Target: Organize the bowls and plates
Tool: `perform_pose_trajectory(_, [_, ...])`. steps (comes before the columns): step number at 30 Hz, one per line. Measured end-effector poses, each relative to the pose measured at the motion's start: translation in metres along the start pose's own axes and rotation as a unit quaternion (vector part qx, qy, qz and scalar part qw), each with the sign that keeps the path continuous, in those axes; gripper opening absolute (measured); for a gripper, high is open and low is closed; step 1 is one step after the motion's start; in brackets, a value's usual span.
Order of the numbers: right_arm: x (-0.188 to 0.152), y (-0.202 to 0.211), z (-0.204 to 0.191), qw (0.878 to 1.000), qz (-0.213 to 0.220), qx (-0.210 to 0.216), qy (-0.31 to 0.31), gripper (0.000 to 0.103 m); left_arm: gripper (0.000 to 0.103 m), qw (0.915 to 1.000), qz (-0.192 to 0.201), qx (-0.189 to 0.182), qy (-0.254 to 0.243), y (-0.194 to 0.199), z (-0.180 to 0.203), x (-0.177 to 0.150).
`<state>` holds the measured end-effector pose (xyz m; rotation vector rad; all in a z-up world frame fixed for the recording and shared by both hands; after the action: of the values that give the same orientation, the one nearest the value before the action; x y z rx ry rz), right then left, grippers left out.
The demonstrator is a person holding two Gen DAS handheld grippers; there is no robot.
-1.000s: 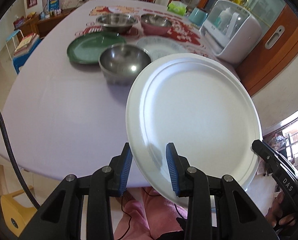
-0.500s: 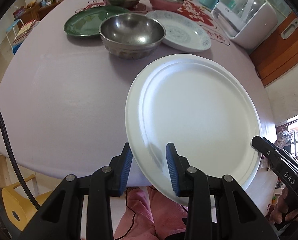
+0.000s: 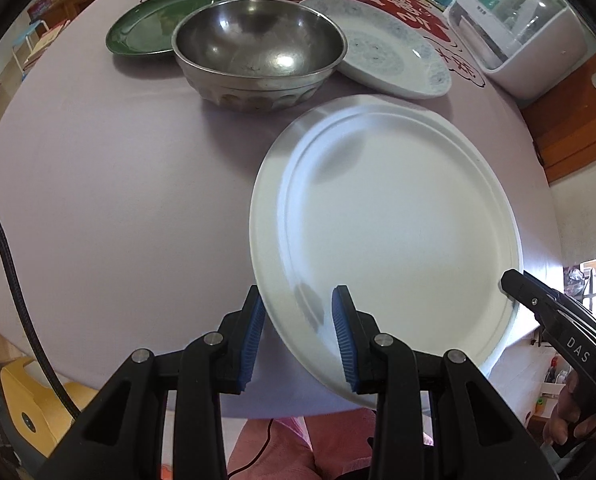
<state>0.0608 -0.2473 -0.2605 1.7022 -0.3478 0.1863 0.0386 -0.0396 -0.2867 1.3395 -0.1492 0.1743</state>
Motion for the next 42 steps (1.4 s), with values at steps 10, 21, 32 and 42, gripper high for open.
perform_pose_trajectory(10, [0.007, -0.017, 0.011, 0.999, -0.034, -0.012, 0.004, 0.026, 0.033, 0.9999, -0.001, 0.002, 0.011, -0.016, 0.005, 0.016])
perform_pose_trajectory(21, [0.004, -0.021, 0.01, 0.999, -0.046, -0.024, 0.004, 0.054, 0.035, 0.9999, -0.001, 0.013, 0.011, -0.015, 0.002, 0.014])
perform_pose_trajectory(32, [0.0, -0.001, 0.01, 0.999, -0.006, -0.034, -0.019, 0.054, 0.054, 0.9992, 0.033, 0.014, -0.017, 0.007, 0.004, 0.016])
perform_pose_trajectory(42, [0.001, 0.031, 0.004, 0.997, 0.049, -0.048, -0.035, 0.055, 0.069, 0.9964, 0.072, -0.001, -0.044, 0.046, 0.005, 0.019])
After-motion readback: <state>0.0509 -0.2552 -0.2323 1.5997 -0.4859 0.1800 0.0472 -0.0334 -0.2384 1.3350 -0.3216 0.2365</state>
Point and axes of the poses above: each gripper's, at about its wrist camera, not at the fingertips, and y roughly against the way its jaws point, z to its right, x to its top, the point moved 8 cm from there along -y, roughly the way its jaws point, and after that the axes turned 2 degrees about y, right-handed, at the moved point
